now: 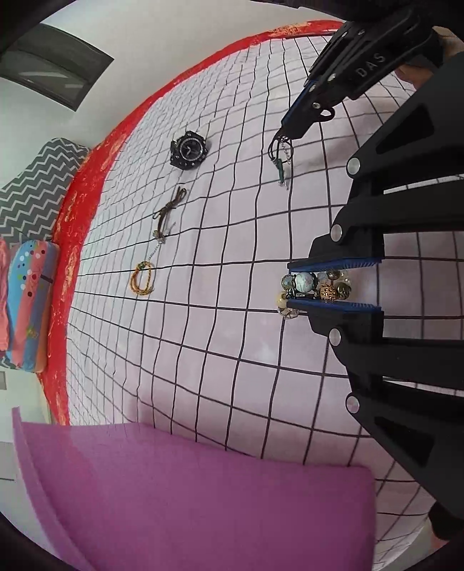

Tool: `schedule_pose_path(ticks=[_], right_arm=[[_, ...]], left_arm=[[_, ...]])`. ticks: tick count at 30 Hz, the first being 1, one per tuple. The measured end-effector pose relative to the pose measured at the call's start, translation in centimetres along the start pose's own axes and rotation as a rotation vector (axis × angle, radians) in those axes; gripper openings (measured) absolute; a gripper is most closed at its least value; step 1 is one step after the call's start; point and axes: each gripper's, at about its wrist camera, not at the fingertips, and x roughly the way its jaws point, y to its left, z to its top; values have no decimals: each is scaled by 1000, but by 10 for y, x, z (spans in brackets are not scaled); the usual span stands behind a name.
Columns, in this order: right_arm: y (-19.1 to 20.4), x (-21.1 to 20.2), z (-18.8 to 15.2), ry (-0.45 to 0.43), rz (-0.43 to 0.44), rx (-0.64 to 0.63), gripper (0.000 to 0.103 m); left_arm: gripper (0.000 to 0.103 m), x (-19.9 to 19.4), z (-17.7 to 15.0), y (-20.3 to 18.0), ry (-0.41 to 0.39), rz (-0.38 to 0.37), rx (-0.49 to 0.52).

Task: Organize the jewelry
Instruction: 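Carry both items over the purple tub and open both tools to drop them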

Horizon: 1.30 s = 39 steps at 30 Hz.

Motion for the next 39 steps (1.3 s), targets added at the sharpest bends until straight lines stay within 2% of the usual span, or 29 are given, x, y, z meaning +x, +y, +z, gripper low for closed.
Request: schedule_pose_path(ticks=[11, 20, 26, 30, 39], right_arm=[[31, -54, 28, -118, 56, -50, 8], [84, -95, 59, -202, 148, -134, 8], [129, -104, 78, -220, 247, -184, 8], [168, -102, 87, -219, 310, -239, 8], [261, -75, 91, -162, 411, -381, 8]], left_arm=[[15, -75, 9, -9, -127, 2, 13], [15, -150, 32, 2, -257, 37, 1], [15, -189, 42, 36, -324, 98, -44], [15, -205, 45, 68, -348, 171, -85], [15, -215, 45, 139, -359, 277, -186]])
